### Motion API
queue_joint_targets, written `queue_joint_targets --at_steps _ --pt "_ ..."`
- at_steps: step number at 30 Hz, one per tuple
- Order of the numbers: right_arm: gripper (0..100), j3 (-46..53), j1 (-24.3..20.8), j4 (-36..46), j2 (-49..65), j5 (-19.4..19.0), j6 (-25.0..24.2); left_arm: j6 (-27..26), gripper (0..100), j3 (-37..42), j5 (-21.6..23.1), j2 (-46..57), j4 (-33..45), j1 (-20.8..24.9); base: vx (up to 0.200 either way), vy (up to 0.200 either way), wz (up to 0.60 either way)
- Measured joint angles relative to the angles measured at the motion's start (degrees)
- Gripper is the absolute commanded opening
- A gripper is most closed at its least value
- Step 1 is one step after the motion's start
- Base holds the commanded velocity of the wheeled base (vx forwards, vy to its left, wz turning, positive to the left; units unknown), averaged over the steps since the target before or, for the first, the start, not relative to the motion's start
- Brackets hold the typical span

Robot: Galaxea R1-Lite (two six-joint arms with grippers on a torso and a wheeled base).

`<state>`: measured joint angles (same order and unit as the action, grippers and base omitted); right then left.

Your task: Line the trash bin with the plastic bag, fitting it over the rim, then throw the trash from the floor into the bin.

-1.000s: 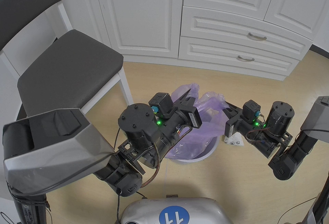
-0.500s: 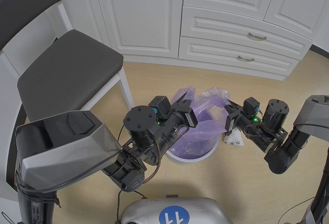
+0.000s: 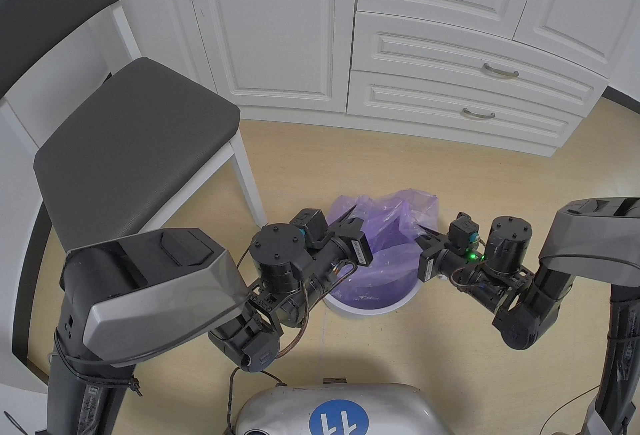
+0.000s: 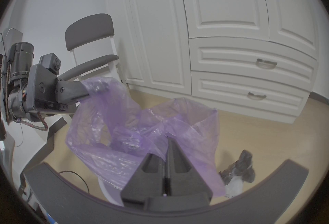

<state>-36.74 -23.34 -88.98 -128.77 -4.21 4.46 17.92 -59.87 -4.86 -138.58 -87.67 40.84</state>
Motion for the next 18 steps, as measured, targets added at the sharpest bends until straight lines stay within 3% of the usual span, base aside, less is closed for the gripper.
queue_joint_targets --at_steps 5,14,18 --pt "0 -2.28 -3.33 0.02 -2.05 1.04 -5.79 -0.44 0 2.21 1.76 0.11 -0.05 -1.34 0.000 0.000 0.00" --pt "0 -8.24 -13.01 0.00 -4.80 6.89 -19.79 -3.54 0 13.54 5.84 5.78 -0.11 -2.56 0.000 0.000 0.00" --pt "0 -11.54 -14.14 0.00 -7.56 7.40 -23.24 -4.60 0 16.18 6.58 7.77 -0.11 -2.61 0.000 0.000 0.00"
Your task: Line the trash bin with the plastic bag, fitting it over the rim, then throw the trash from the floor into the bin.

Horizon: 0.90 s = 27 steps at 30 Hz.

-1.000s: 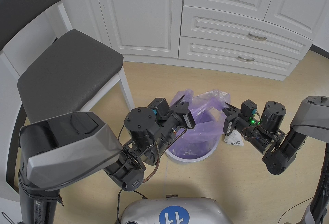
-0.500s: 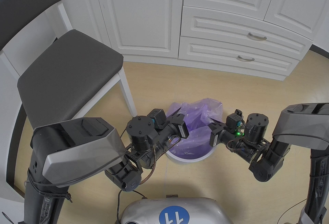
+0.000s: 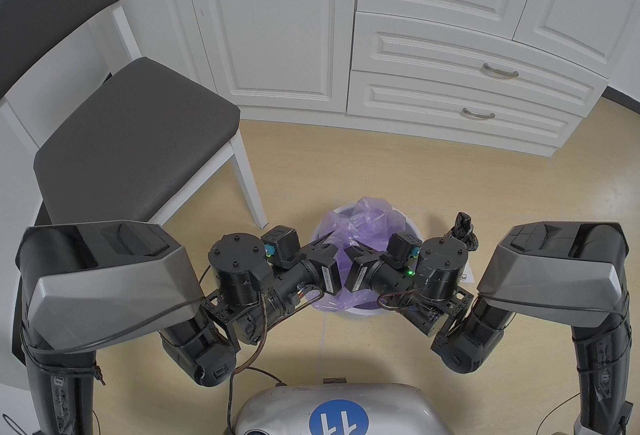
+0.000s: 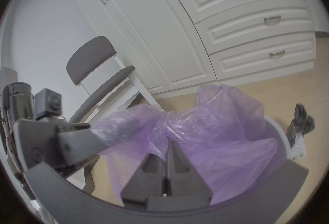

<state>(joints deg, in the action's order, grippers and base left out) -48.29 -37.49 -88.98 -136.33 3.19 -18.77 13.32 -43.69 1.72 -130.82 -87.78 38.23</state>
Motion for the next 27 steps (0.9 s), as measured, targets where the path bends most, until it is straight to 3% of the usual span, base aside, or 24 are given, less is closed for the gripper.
queue_joint_targets --at_steps 5,14,27 --pt "0 -3.43 3.62 0.02 -3.58 -0.73 -2.19 -0.39 0 0.94 0.20 0.83 -0.02 0.24 0.000 0.000 0.00" --pt "0 -4.49 10.07 0.00 -4.90 -3.66 -2.00 -0.41 0 -0.90 0.20 -1.77 0.01 0.33 0.000 0.000 0.00" --pt "0 -2.45 11.84 0.00 -2.82 -3.71 7.86 0.16 0 -4.16 -0.16 -5.32 0.00 0.11 0.000 0.000 0.00"
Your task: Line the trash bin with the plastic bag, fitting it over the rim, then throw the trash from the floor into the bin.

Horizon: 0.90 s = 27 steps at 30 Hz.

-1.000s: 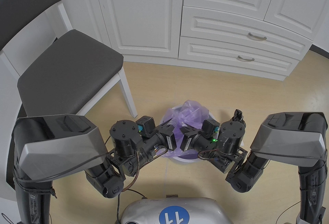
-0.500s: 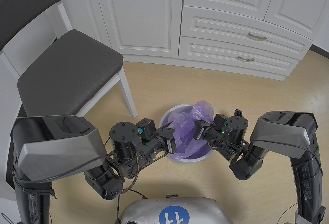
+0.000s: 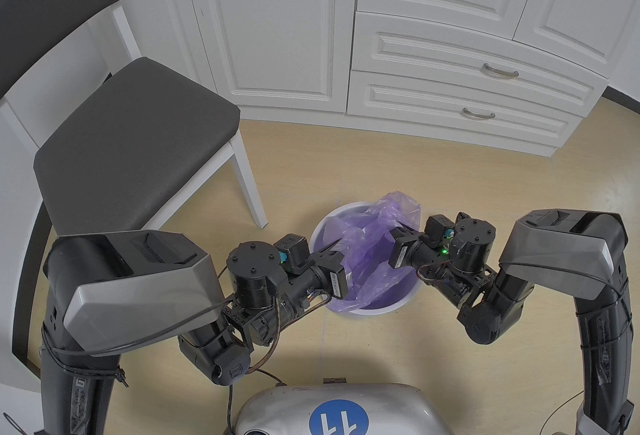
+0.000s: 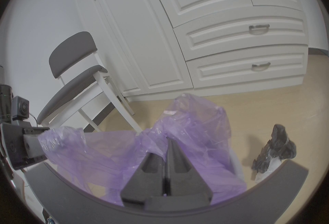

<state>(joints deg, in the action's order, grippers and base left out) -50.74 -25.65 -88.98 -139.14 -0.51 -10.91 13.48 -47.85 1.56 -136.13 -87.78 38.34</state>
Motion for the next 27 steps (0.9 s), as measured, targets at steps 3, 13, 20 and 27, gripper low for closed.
queue_joint_targets --at_steps 3,13,20,27 --pt "0 0.60 0.24 0.00 1.66 0.35 0.07 -0.02 0 -0.09 0.02 -0.09 0.00 -0.11 0.000 0.000 0.00" --pt "0 0.90 1.17 0.00 2.35 0.46 2.84 0.01 0 -0.96 -0.04 -0.96 0.00 -0.52 0.000 0.000 0.00" --pt "0 2.18 4.96 0.00 1.30 0.02 12.79 -0.05 0 -1.44 -0.04 -1.05 0.01 -2.05 0.000 0.000 0.00" --pt "0 4.66 8.59 0.00 1.00 -0.13 17.60 -0.46 0 -1.24 0.05 -1.18 0.23 -2.88 0.000 0.000 0.00"
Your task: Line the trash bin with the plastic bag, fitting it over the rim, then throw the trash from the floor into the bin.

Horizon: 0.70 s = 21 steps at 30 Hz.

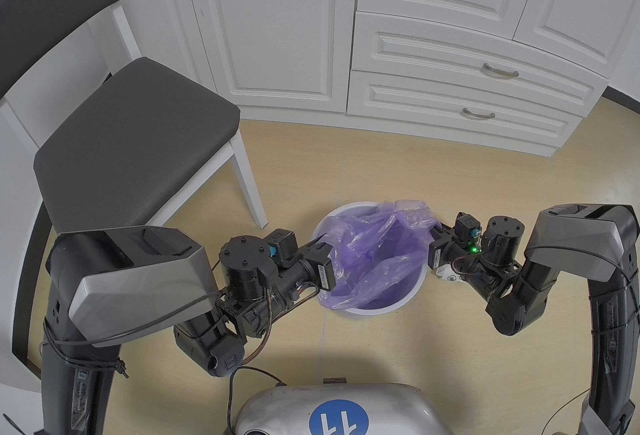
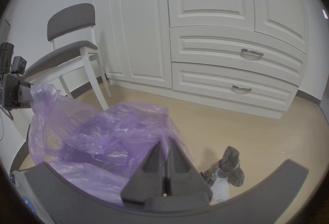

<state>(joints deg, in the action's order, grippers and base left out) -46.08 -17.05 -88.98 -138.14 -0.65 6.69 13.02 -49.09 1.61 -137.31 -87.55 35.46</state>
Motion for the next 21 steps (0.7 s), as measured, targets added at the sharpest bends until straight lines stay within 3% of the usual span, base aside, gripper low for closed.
queue_joint_targets --at_steps 21 --pt "0 1.55 -0.41 0.00 -0.11 -1.56 -0.05 -1.83 0 -0.35 -0.41 0.16 -0.23 -0.11 0.000 0.000 0.00"
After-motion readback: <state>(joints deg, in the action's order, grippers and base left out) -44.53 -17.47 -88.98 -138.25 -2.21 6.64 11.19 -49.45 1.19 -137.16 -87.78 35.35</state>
